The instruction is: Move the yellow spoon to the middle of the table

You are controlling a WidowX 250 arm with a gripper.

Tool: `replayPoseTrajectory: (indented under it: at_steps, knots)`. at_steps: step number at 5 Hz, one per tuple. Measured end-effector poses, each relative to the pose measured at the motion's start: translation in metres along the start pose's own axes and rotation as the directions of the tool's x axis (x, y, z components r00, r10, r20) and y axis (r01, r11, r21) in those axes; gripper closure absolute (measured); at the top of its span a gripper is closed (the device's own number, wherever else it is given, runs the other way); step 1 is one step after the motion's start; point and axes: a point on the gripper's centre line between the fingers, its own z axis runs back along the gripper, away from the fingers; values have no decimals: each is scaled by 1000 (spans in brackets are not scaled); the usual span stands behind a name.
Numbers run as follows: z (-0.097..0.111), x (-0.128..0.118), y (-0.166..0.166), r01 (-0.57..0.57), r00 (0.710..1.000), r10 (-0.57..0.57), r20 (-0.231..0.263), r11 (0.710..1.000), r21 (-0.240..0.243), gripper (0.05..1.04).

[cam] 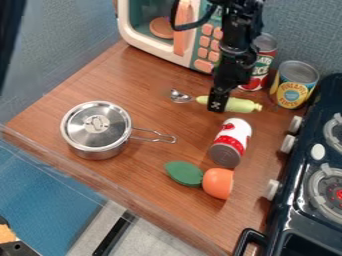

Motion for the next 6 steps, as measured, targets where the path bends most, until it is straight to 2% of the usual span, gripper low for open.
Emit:
replayPoseTrajectory:
  at_steps: [2,3,4,5,6]
  knots:
    - [-22,-5,6,5,999,-5,-52,1000,-3,683]
    - [-22,-6,7,16,999,-16,-52,1000,3,608]
    - [-23,-9,6,20,998,-20,-56,1000,-3,291]
    - [-18,-12,2,18,999,-18,-32,1000,-15,79]
    - [16,-11,4,24,1000,-24,3,999,46,77]
